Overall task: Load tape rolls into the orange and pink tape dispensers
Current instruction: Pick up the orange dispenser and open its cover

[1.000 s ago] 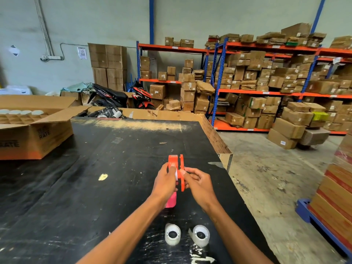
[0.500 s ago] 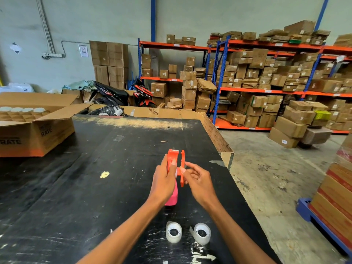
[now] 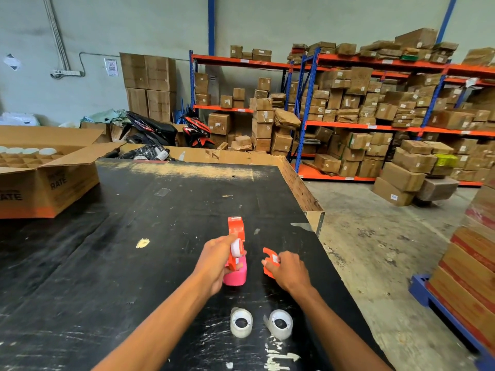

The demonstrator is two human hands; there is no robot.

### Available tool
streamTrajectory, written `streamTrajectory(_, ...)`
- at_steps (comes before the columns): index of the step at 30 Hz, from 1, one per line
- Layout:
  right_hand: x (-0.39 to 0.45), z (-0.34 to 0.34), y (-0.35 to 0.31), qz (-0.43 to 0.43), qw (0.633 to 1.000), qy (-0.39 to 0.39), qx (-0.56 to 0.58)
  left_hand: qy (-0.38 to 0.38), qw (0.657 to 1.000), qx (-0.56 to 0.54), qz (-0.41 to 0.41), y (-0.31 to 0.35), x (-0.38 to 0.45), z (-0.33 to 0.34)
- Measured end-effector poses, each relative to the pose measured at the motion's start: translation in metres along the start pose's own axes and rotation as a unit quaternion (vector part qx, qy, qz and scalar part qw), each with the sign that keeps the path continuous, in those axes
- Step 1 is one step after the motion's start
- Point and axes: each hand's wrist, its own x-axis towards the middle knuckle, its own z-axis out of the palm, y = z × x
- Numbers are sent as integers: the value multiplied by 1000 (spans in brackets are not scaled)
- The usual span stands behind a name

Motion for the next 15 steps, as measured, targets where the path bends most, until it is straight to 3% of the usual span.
streamTrajectory(4, -4, -12, -1, -33, 999, 42, -10, -16, 1000, -16, -12, -6, -3, 2)
streamTrajectory(6, -11, -31, -6, -84, 989, 53, 106, -9, 1000, -13, -15, -9, -3, 5)
streamTrajectory(8, -22, -49, -13, -122, 960, -23, 250, -3, 1000, -7, -11, -11, -2, 10)
streamTrajectory(10, -36, -60, -15, -146, 939, -95, 296, -4, 1000, -9, -6, -13, -4, 20)
streamTrajectory(15, -56, -70, -4, -176, 932, -96, 303, -86, 996, -25, -13, -19, -15, 53)
